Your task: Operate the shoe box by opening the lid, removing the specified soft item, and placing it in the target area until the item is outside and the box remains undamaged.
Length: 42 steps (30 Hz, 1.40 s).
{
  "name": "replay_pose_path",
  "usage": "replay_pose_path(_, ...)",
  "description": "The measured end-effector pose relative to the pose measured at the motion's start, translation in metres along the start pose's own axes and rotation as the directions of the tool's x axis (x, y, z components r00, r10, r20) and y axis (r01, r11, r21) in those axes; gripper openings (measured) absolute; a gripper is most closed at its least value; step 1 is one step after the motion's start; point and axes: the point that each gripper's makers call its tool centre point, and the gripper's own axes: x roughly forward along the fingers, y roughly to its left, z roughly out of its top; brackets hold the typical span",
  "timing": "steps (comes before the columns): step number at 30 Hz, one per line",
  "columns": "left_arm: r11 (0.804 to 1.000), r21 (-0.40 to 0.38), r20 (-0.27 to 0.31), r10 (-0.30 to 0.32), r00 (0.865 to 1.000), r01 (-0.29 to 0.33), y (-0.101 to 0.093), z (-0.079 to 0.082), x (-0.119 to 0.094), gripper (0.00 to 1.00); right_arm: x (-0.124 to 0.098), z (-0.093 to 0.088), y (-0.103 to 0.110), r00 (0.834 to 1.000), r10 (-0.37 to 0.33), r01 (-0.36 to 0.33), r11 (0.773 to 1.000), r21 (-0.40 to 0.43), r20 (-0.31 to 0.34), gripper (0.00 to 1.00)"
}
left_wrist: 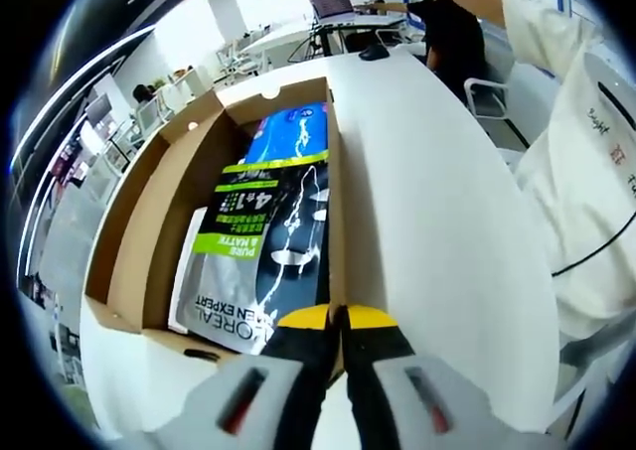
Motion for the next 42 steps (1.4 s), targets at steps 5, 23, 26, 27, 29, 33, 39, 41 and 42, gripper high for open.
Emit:
replay_pose_path(5,1.0,-0.004,-0.005,0.001,1.0,-0.001,0.001,0.0,0.0,0.03,-0.006,-0.012,0.006,0.998,0.06,-0.061,0.997,0.045,0.021,0.28)
replay_pose_path(23,0.999,0.007,0.012,0.05,0.999,-0.05,0.002,0.001,0.0,0.05,-0.039,-0.034,0.012,0.975,0.221,-0.223,0.97,-0.1,-0.025,0.31)
replay_pose_path(26,0.998,0.01,0.016,0.059,0.998,-0.059,0.003,0.001,-0.001,0.05,-0.044,-0.039,0.006,0.985,0.164,-0.17,0.973,-0.155,-0.054,0.28)
replay_pose_path(27,0.998,0.011,0.017,0.062,0.998,-0.062,0.003,0.001,-0.001,0.05,-0.047,-0.041,0.003,0.989,0.134,-0.143,0.972,-0.184,-0.065,0.25)
replay_pose_path(29,0.998,0.013,0.014,0.061,0.998,-0.061,0.003,0.001,-0.001,0.05,-0.057,-0.038,0.003,0.993,0.098,-0.108,0.97,-0.216,-0.06,0.22)
replay_pose_path(33,0.999,0.009,0.012,0.049,0.999,-0.049,0.002,0.001,0.0,0.05,-0.083,-0.019,0.013,0.991,0.128,-0.134,0.965,-0.227,-0.04,0.23)
replay_pose_path(39,0.999,0.005,0.011,0.051,0.999,-0.051,0.002,0.001,0.0,0.05,-0.106,0.027,0.007,0.987,0.159,-0.162,0.954,-0.251,-0.035,0.2)
replay_pose_path(41,0.998,0.004,0.012,0.055,0.998,-0.055,0.002,0.001,-0.001,0.05,-0.106,0.036,0.005,0.982,0.18,-0.191,0.946,-0.264,-0.064,0.2)
replay_pose_path(42,0.998,0.003,0.012,0.057,0.998,-0.057,0.002,0.001,-0.001,0.05,-0.106,0.041,0.004,0.979,0.191,-0.205,0.941,-0.27,-0.078,0.18)
